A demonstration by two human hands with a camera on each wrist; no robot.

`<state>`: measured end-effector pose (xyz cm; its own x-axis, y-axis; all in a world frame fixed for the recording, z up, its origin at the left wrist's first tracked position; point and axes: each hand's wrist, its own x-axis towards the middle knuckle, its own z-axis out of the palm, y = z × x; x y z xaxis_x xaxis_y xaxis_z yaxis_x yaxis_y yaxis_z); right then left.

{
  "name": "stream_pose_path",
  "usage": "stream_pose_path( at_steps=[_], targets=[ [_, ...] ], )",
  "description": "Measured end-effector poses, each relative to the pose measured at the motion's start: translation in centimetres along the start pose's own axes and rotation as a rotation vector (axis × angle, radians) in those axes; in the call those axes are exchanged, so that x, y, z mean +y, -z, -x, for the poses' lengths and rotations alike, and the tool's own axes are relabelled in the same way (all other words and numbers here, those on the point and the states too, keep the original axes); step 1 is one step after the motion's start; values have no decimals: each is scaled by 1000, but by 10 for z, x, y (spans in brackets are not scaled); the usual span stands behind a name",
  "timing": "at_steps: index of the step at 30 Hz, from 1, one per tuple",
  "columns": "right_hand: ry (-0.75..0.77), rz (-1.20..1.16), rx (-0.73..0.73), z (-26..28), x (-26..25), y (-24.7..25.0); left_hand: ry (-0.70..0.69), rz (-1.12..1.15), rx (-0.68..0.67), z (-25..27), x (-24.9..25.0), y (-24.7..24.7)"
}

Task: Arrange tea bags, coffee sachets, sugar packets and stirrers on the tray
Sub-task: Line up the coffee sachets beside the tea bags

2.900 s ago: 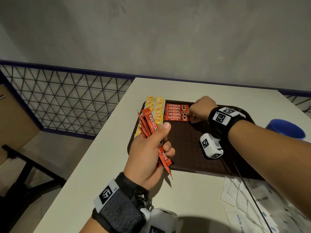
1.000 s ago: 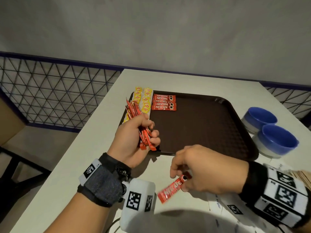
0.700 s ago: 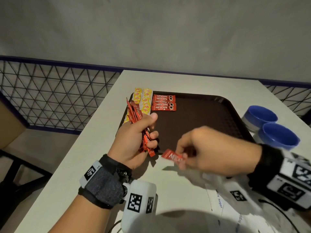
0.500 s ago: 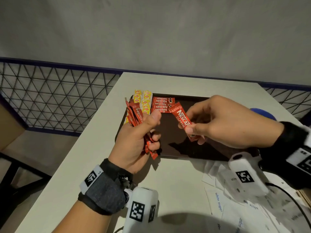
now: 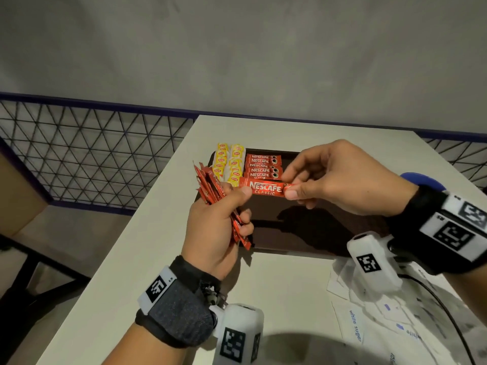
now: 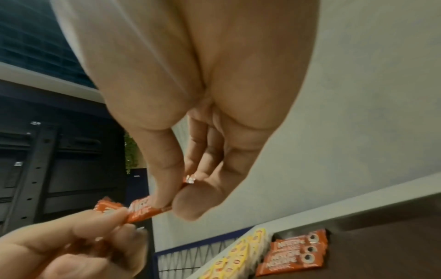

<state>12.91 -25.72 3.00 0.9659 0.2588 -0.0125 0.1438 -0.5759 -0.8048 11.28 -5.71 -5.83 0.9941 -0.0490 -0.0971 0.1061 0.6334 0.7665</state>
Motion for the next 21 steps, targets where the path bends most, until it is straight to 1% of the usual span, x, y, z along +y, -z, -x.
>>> stream_pose_path(
  at_steps=[2, 4, 8, 11, 15, 21],
  targets=[
    [-20, -1, 45, -16, 12, 3, 5, 48, 52, -3, 1, 1],
    [-60, 2, 83, -39, 28, 5, 4, 63, 69, -6, 4, 3],
    [-154, 91, 68, -86, 64, -2, 32, 72, 74, -5, 3, 2],
    [-196, 111, 69, -112, 82, -6, 40, 70, 65, -3, 0, 0],
    [-198, 107, 52, -131, 90, -10, 27, 63, 67, -5, 2, 2],
    [-198, 126, 17, -138, 92, -12, 38, 67, 61, -6, 1, 3]
  ],
)
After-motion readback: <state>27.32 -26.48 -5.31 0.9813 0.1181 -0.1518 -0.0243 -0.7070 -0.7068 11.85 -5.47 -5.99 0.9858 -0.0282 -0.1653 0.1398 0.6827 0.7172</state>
